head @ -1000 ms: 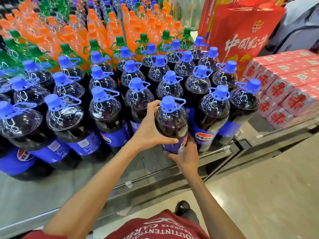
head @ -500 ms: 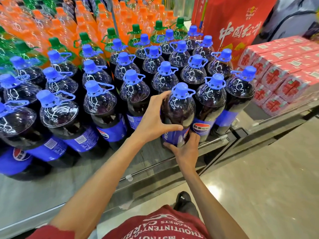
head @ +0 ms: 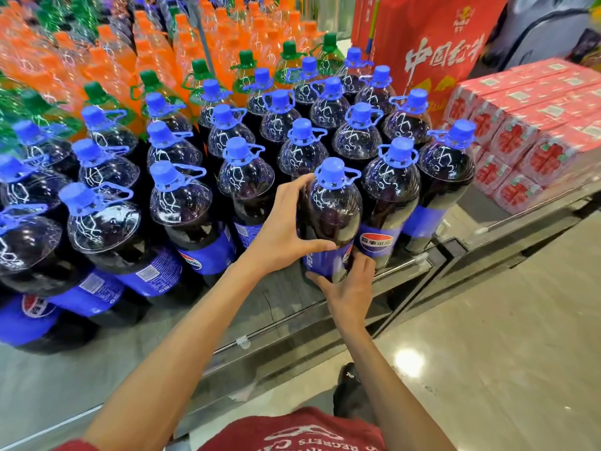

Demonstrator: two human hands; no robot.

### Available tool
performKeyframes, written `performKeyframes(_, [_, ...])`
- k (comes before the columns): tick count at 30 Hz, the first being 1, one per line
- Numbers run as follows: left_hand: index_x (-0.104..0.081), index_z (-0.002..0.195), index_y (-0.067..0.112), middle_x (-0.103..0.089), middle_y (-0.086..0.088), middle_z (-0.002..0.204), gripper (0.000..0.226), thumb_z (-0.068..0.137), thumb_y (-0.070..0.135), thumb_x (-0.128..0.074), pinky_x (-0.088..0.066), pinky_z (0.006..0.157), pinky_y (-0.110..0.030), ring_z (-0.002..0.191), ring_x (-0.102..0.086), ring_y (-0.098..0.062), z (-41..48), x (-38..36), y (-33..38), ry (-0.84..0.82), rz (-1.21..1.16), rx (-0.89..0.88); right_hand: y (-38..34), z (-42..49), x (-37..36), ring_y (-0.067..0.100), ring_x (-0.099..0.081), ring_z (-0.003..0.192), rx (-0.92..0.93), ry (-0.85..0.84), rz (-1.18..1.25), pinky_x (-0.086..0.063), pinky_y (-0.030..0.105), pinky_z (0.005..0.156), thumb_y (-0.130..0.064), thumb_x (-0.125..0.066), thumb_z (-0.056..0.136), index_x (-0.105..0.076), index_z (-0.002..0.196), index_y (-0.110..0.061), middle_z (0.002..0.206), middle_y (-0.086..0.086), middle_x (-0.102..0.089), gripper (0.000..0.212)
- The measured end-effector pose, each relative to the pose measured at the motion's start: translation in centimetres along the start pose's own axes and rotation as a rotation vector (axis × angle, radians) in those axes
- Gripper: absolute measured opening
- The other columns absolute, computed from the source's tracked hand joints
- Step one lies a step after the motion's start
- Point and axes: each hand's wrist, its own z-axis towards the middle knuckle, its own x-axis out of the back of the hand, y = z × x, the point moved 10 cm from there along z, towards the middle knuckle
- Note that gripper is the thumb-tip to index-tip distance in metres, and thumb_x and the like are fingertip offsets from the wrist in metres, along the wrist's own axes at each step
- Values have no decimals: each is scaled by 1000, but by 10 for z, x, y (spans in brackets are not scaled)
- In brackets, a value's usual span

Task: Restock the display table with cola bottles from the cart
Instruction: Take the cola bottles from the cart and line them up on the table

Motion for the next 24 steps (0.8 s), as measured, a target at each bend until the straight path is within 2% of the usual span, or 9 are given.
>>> performKeyframes(3, [-25,153,23,-31,7,143,111,66,29,-94,-25,111,-5,135,-33,1,-2,-1,-1,3,1,4,0,0,-1,15,-48,114,17,-3,4,-48,29,86,-47,-94,62,-50,131,-9,124,4,-49,91])
performKeyframes(6, [-26,152,25,-32,8,145,110,66,32,-94,-27,111,-7,134,-32,10,-3,0,-2,23,-3,14,1,1,-1,12,-46,113,16,-10,7,-47,28,87,-48,-94,62,-50,131,-10,123,3,-49,91])
performKeyframes(9, [-31,150,27,-36,7,148,109,63,35,-96,-34,111,-14,137,-35,4,-1,2,-6,28,-46,31,1,-1,-2,10,-45,111,7,-9,15,-46,27,87,-48,-93,63,-49,131,-11,122,2,-49,89])
performKeyframes(15, [-32,152,27,-39,6,153,105,67,28,-94,-31,107,-6,139,-36,1,-2,4,-10,-10,-82,40,-1,-7,-4,15,-46,120,-30,-27,18,-40,24,94,-44,-91,70,-45,139,-13,129,3,-47,88])
performKeyframes(19, [-31,155,23,-40,6,154,106,70,30,-93,-33,114,-19,141,-37,-2,-4,7,-8,-27,-45,25,-7,-6,1,16,-48,120,-1,-62,-6,-46,30,95,-45,-91,70,-45,139,-14,130,0,-47,89])
performKeyframes(21, [-36,152,23,-46,4,148,102,68,30,-94,-37,111,-23,134,-44,-4,-6,11,-7,-3,-23,40,-6,-3,5,18,-51,122,6,-107,-45,-45,30,94,-46,-89,70,-46,140,-17,133,1,-51,87])
performKeyframes(24, [-46,138,22,-55,3,132,84,70,30,-93,-47,104,-31,118,-53,-2,-10,20,-5,16,-5,60,-3,-1,13,20,-57,118,4,-192,-132,-51,36,93,-46,-83,78,-49,139,-19,131,2,-55,75])
